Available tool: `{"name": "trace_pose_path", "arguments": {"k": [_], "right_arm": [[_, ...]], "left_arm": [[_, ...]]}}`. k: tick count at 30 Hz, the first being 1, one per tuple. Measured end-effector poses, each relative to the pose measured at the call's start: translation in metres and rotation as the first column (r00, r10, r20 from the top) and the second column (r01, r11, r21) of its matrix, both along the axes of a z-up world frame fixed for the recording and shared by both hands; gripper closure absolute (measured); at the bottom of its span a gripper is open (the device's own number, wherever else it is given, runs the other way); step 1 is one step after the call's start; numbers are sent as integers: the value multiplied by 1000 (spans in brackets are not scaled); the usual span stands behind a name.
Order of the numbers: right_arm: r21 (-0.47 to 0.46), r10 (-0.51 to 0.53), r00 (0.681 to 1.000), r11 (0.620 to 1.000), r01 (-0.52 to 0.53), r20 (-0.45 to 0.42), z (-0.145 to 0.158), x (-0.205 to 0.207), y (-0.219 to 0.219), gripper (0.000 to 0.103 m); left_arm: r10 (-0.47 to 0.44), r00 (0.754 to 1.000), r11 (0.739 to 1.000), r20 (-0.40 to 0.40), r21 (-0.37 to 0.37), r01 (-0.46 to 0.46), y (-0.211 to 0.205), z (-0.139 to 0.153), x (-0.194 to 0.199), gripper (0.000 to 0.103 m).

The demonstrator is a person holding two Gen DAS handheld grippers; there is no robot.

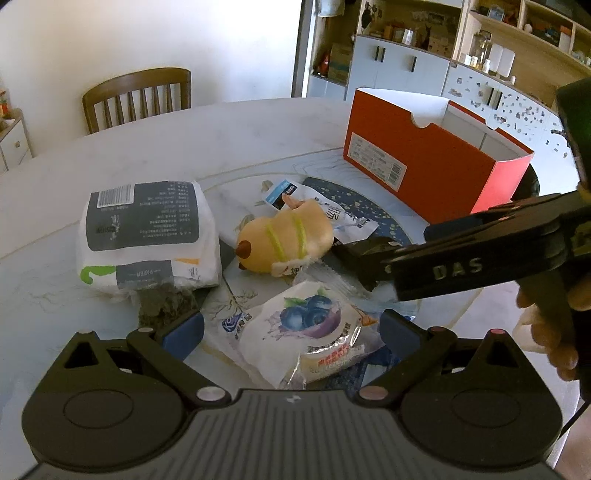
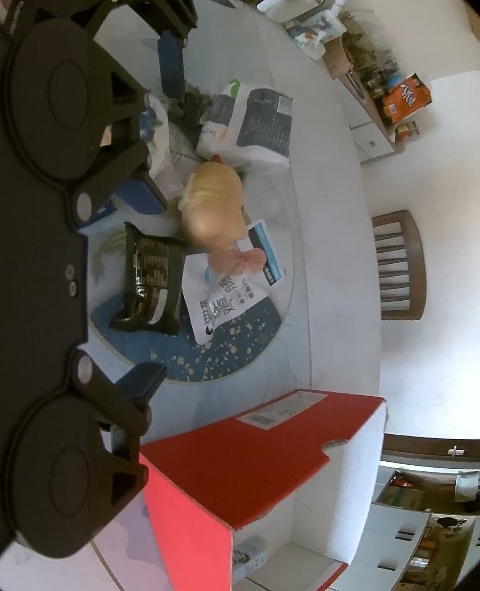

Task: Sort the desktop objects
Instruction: 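Grasp the blueberry-print bag with left tool while right tool grips the dark green packet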

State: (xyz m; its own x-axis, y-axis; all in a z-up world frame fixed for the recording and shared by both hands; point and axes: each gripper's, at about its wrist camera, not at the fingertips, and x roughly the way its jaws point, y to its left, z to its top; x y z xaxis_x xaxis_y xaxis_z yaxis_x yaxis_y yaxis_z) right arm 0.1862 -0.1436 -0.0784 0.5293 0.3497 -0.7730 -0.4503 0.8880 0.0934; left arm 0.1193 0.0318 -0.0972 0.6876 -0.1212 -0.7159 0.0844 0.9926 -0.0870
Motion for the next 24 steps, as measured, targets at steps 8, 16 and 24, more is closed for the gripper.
{"name": "trace_pose_path", "arguments": {"k": [8,16,24], "right_arm": [[0,-16,999,1000,16,-47,-11,5,1,26],[4,-1,998,1000,1,-59,-11,5,4,38],[15,-7,998,1000,8,-57,-10,4,4,47]], "left_arm": [[-4,1000,1000,9,18,4,-5,1,0,8],[-14,1000,1000,1,18,14,-8,-1,1,20],[-25,1000,999,3,29,25,-10,1,0,31]]}}
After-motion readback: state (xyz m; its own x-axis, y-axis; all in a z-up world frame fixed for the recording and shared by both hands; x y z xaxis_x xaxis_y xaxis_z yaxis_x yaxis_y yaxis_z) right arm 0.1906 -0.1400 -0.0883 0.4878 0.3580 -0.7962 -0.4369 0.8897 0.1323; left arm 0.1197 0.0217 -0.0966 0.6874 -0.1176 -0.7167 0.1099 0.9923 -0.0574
